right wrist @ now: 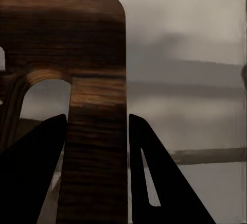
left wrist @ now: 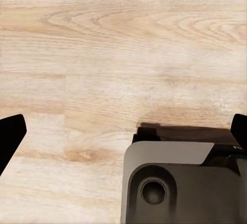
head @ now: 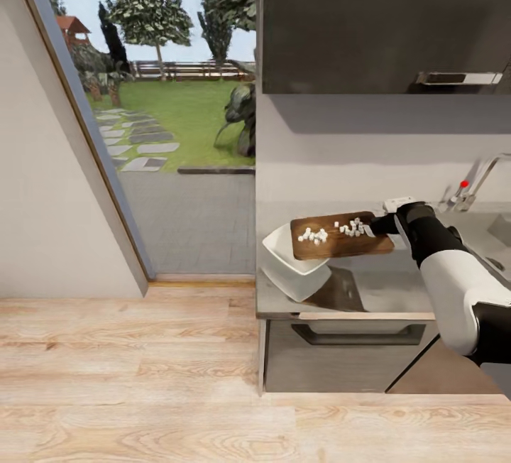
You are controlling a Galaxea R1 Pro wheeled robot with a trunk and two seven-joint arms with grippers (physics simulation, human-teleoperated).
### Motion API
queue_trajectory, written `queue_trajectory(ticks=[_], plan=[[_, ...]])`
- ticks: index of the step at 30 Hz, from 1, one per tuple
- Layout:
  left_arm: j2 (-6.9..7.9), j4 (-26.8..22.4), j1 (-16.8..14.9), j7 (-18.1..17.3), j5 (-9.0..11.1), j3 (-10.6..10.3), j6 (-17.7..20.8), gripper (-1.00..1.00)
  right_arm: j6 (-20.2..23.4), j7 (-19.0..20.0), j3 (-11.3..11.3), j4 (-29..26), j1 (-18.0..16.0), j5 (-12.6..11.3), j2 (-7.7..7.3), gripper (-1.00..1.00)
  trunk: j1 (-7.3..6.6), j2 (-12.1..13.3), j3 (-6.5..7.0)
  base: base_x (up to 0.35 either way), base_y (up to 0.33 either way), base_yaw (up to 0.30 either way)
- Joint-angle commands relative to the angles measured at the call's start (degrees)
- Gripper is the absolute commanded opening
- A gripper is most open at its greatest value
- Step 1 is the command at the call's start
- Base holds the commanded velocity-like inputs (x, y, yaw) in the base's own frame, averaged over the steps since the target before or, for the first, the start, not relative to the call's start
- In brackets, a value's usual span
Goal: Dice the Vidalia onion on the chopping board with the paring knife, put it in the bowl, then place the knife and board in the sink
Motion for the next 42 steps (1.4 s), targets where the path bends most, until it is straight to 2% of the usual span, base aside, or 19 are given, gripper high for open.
queue_trajectory(ticks=[1, 5, 18, 24, 34, 42], plan=[[-0.04, 0.2, -0.1, 0.1, 0.3, -0.5, -0.3, 1.0, 0.2, 0.5, 0.6, -0.1, 0.0, 0.7, 0.02, -1.0, -0.21, 0.3, 0.11, 0.0, 0.0, 0.0], [-0.03, 0.2, -0.1, 0.1, 0.3, -0.5, -0.3, 1.0, 0.2, 0.5, 1.4, -0.1, -0.1, 0.7, -0.05, -1.0, -1.09, 1.9, 0.83, 0.0, 0.0, 0.0], [0.02, 0.2, -0.1, 0.0, 0.3, -0.5, -0.3, 1.0, 0.2, -0.2, 1.5, -0.5, -0.1, 0.7, -0.19, -1.0, -3.94, 7.2, 3.16, 0.0, 0.0, 0.0], [0.04, 0.2, -0.1, 0.1, 0.3, -0.5, -0.3, 1.0, 2.4, -2.0, 1.5, -3.3, -0.1, 0.7, -0.15, -1.0, -5.26, 9.6, 4.24, 0.0, 0.0, 0.0], [0.04, 0.2, -0.1, 0.1, 0.3, -0.5, -0.3, 1.0, 3.6, -2.3, 1.8, -3.5, -0.1, 0.7, 0.0, -1.0, -7.46, 13.6, 6.03, 0.0, 0.0, 0.0], [0.04, 0.2, -0.1, 0.2, 0.3, -0.5, -0.2, 1.0, 3.8, -5.1, 2.8, -3.5, -0.1, 0.6, 0.44, -1.0, -7.46, 13.6, 6.03, 0.0, 0.0, 0.0]])
